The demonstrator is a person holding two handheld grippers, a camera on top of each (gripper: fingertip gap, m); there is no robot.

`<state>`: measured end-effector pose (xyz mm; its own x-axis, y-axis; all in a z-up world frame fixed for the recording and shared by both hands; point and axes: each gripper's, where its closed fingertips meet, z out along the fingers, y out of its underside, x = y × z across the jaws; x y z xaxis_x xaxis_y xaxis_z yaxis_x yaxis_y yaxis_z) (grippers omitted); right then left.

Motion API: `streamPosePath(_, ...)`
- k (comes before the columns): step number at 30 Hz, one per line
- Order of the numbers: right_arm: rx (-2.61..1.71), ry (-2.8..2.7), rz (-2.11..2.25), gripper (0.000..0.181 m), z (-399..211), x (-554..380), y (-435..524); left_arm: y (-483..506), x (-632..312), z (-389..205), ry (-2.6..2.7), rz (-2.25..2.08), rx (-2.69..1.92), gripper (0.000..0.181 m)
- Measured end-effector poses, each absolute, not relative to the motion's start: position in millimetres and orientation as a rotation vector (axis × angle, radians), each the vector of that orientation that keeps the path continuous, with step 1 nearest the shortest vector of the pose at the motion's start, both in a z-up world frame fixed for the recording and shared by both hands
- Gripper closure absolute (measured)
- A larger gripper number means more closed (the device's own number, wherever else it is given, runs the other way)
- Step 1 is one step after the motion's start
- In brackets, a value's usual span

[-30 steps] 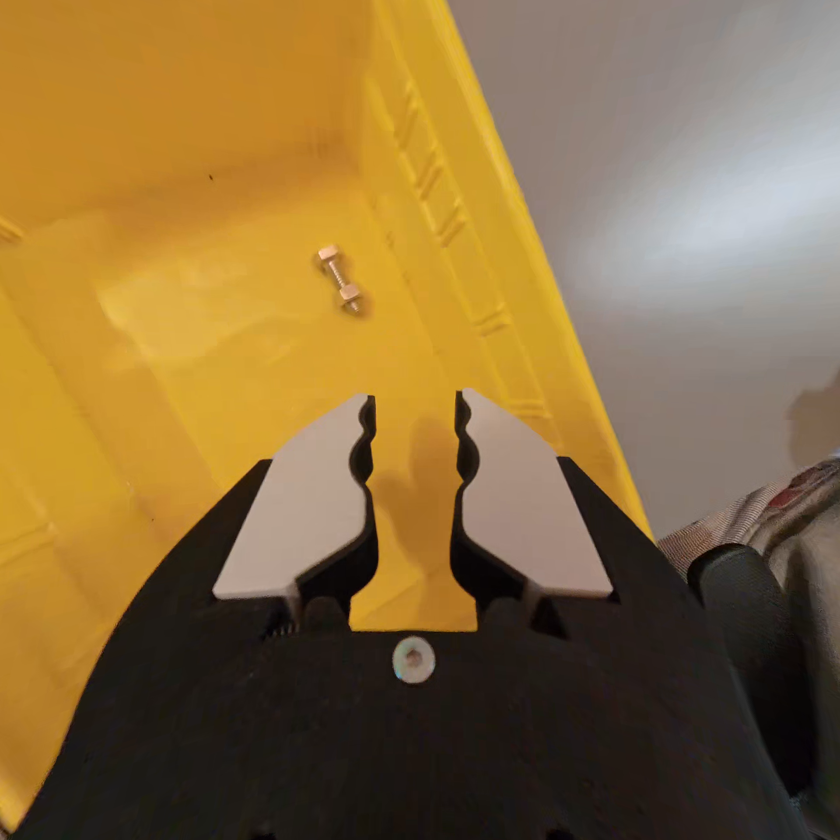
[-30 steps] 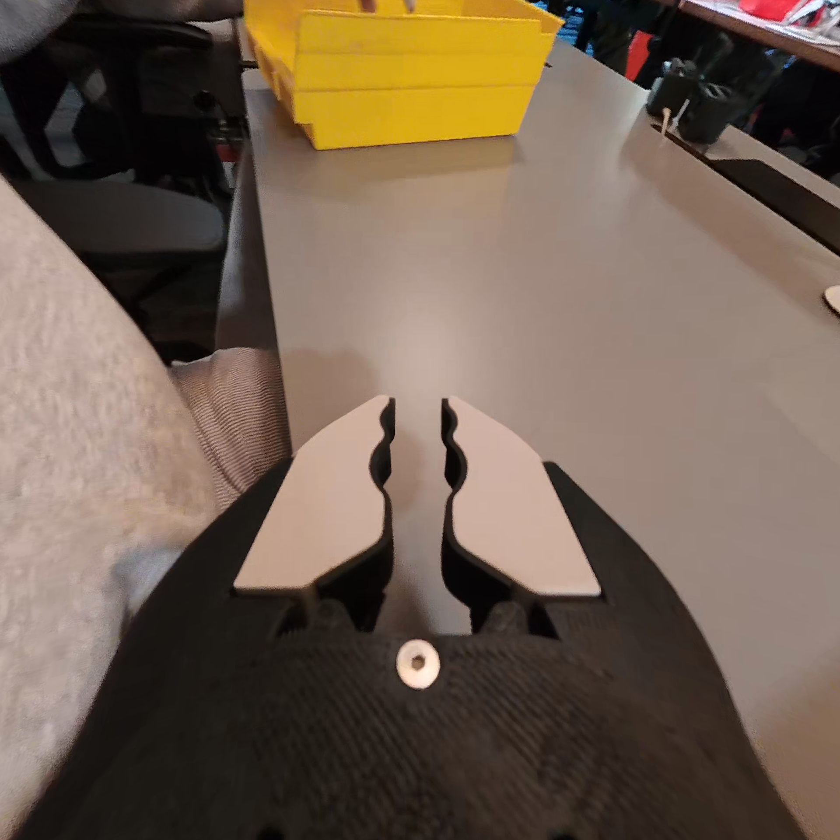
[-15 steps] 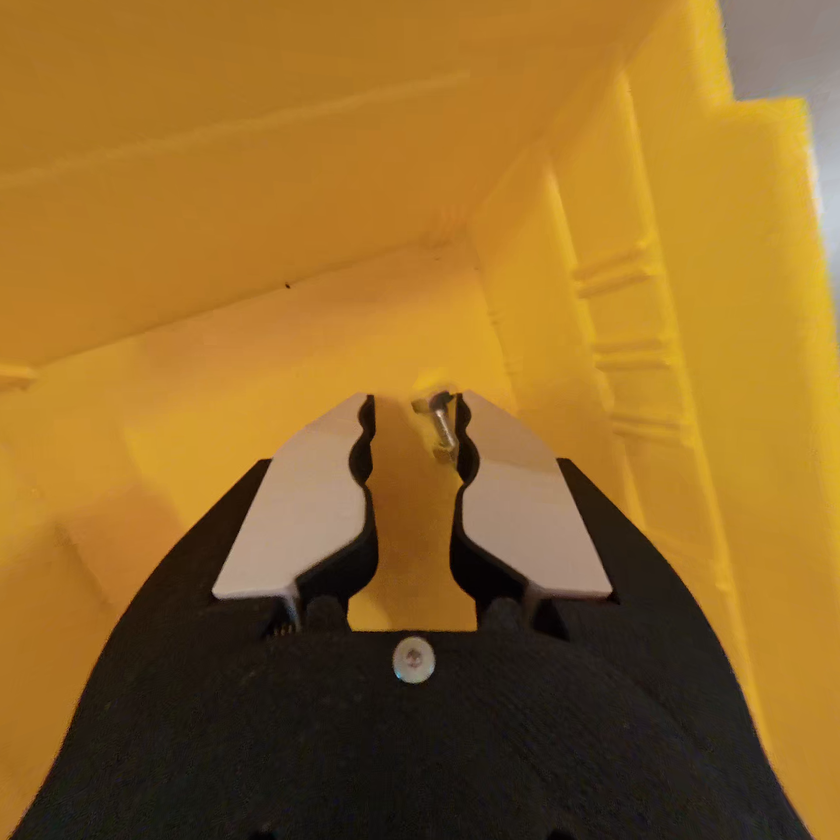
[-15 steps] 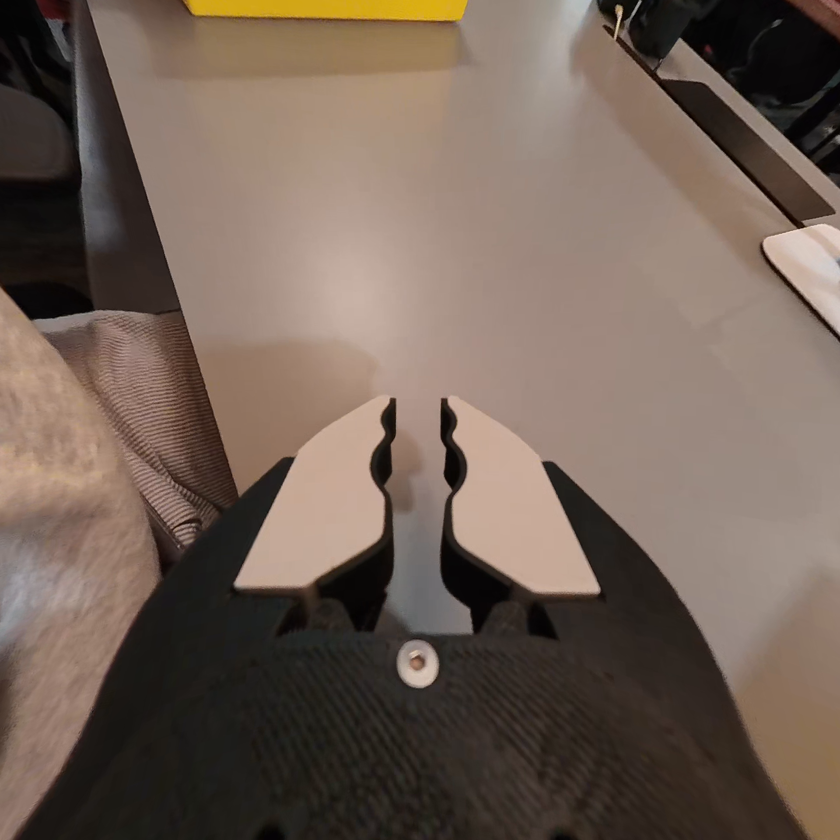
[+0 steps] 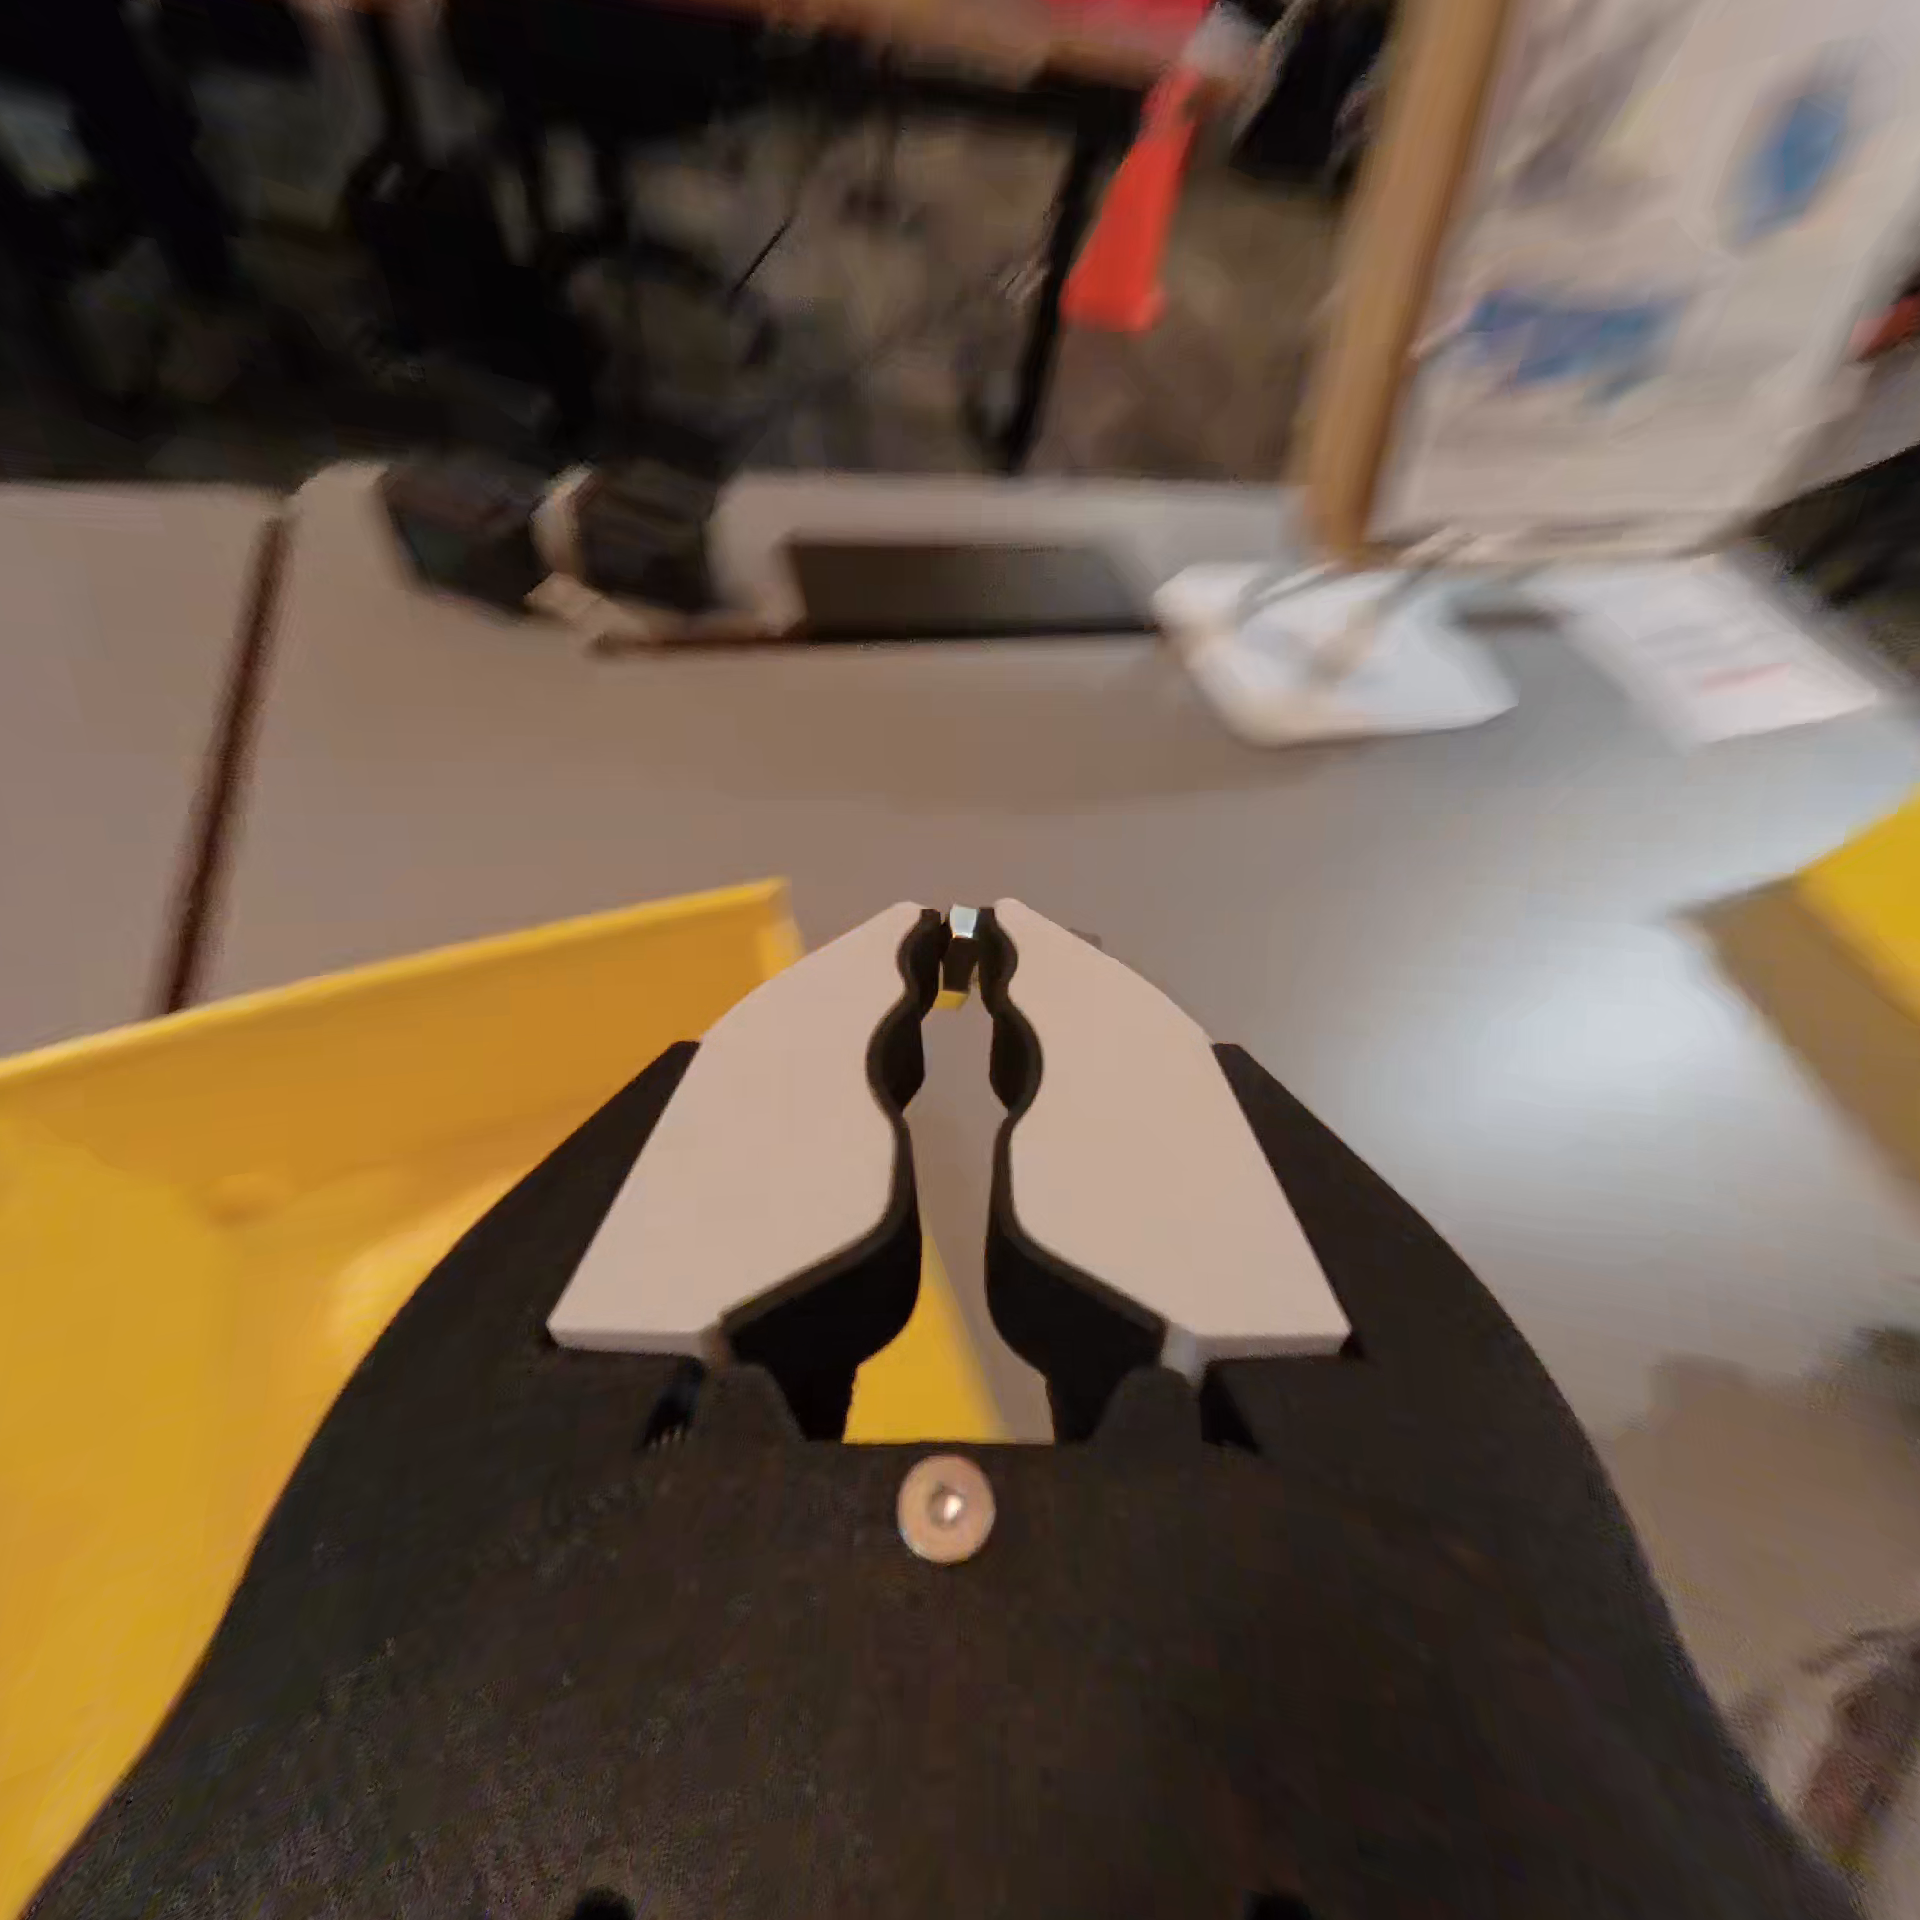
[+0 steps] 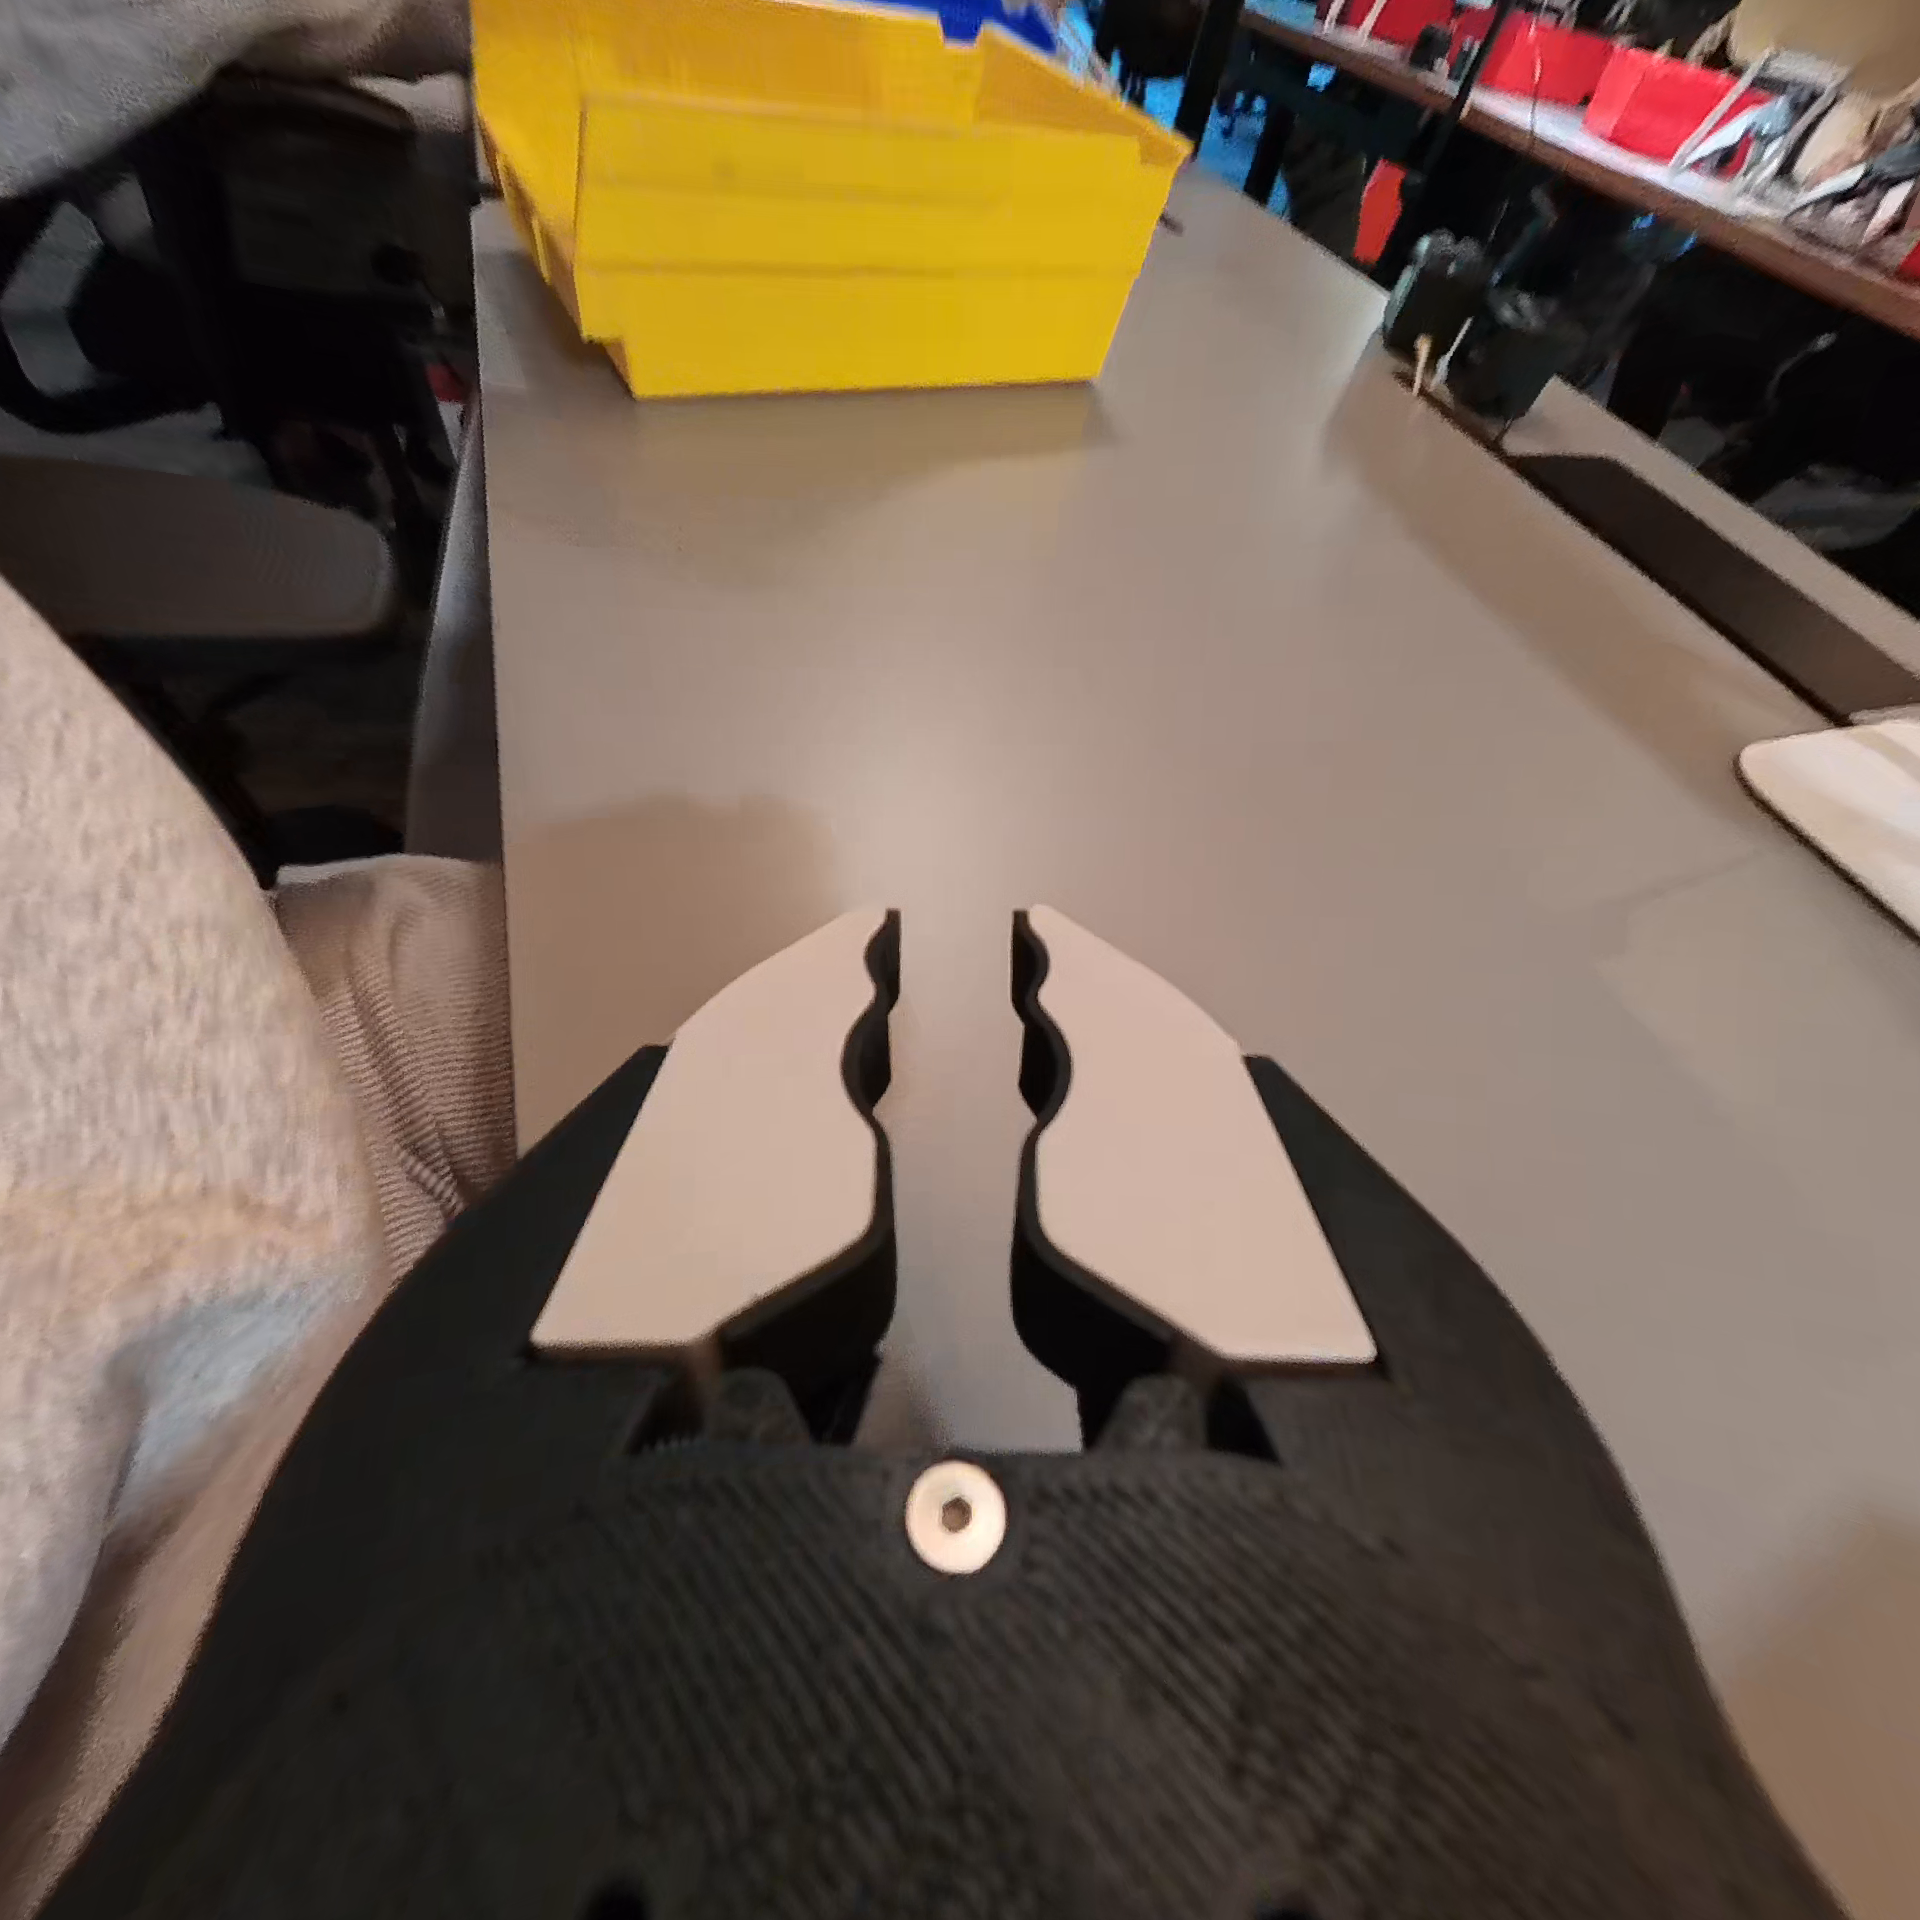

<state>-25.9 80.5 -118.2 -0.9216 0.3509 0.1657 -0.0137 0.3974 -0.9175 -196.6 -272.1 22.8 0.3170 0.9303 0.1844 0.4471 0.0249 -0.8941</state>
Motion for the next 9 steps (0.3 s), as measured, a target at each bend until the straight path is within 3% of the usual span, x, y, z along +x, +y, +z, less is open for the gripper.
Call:
streamPosePath(1,-0.281,-2.304,1.549,0.161,-113.2,-29.2,81.0,-240.8,-188.3,42.5,-1.192,0.557,-1.528,0.175)
streamPosePath(4,-0.283,-2.234,1.602,0.161,-101.9,-37.0,83.2,-138.3,-161.1,63.0,-1.005,0.364,-1.428,0.175)
streamPosePath(9,-0.4,-2.074,1.796,0.16,-77.3,-36.9,102.9,17.4,-134.4,16.4,-0.884,0.127,-1.376,0.174)
